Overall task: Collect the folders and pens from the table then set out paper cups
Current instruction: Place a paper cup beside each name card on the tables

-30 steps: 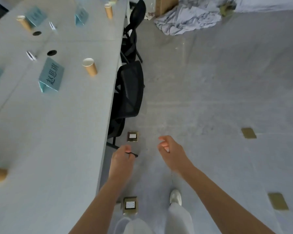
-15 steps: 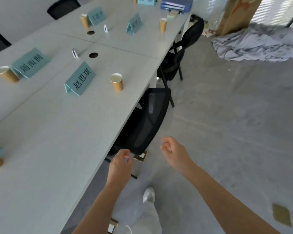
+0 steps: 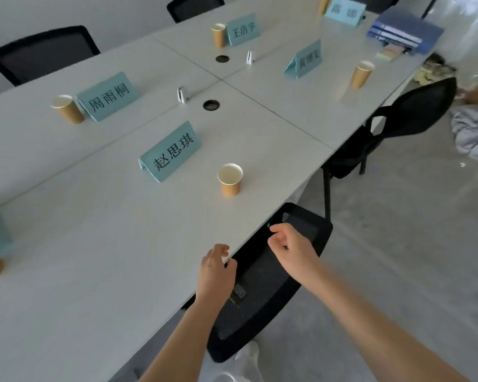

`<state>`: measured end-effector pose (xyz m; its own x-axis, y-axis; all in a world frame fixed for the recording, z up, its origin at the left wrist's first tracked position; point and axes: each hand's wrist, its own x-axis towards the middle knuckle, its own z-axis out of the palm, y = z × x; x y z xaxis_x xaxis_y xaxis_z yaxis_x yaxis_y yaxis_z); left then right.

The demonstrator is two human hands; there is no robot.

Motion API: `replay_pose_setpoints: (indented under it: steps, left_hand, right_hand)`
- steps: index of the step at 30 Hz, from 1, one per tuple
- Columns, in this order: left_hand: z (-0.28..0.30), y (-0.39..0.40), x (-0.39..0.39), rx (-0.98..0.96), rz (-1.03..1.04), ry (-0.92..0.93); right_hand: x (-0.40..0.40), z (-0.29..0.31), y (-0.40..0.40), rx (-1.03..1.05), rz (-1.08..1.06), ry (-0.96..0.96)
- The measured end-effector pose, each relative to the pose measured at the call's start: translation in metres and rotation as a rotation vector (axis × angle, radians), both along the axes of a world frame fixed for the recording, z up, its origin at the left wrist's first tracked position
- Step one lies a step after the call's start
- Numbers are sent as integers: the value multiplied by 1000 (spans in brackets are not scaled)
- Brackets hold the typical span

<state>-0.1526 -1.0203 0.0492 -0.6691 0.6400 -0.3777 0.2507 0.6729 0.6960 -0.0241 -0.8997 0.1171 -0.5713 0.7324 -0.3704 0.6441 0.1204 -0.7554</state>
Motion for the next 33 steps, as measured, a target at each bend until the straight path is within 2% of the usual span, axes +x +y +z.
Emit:
replay_pose_setpoints:
  steps: [6, 17, 24, 33]
  left_hand:
    - [-14, 59, -1, -51, 115, 27]
    - [-24, 139, 29, -135, 508, 63]
    - [-41, 153, 0, -164, 676, 137]
    - [-78, 161, -70, -284, 726, 235]
  right_hand:
    - [-29, -20, 79, -61, 166, 12]
    - [-83, -51, 206, -16, 496, 14]
    - [-142, -74, 220, 30, 674, -7]
    - [-190, -105, 208, 13, 766, 121]
